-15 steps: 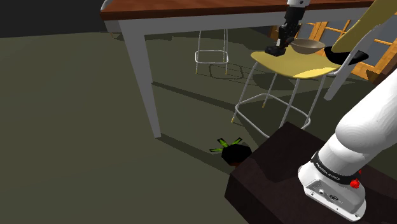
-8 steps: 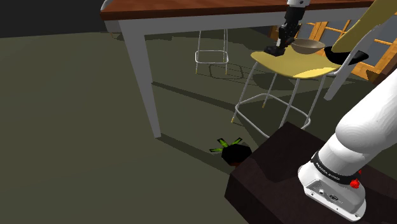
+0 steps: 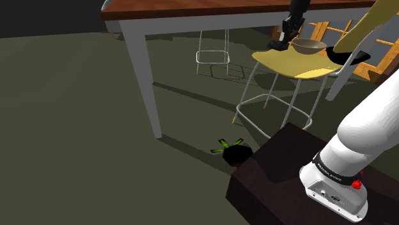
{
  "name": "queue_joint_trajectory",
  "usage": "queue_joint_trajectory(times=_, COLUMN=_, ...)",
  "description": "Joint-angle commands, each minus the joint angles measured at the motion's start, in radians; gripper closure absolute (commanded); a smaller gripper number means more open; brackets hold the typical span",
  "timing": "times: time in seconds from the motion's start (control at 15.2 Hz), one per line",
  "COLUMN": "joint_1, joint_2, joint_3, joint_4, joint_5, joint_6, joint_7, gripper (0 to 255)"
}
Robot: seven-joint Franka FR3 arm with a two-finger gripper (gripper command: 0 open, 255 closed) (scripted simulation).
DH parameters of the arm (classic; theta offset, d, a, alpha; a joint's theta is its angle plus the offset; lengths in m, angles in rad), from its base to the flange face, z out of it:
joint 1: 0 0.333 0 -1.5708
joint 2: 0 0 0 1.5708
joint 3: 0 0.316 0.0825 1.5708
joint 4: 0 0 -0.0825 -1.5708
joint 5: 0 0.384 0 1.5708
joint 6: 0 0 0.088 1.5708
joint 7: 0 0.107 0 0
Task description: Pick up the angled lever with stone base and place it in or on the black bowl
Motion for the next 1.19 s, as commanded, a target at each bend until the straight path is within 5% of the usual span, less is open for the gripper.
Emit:
queue_joint_trajectory(times=0.0, joint_1=0.001, joint_2=0.005, joint_3=0.0, joint_4=0.031, joint_5=0.002, joint_6=-0.026, joint_7=0.0, gripper=255)
queue_joint_trajectory(times=1.12, joint_1=-0.011, joint_2=0.04, joint_3=-0.015, joint_4=0.277, joint_5=0.015, joint_6=-0.24, joint_7=-0.032, gripper=255)
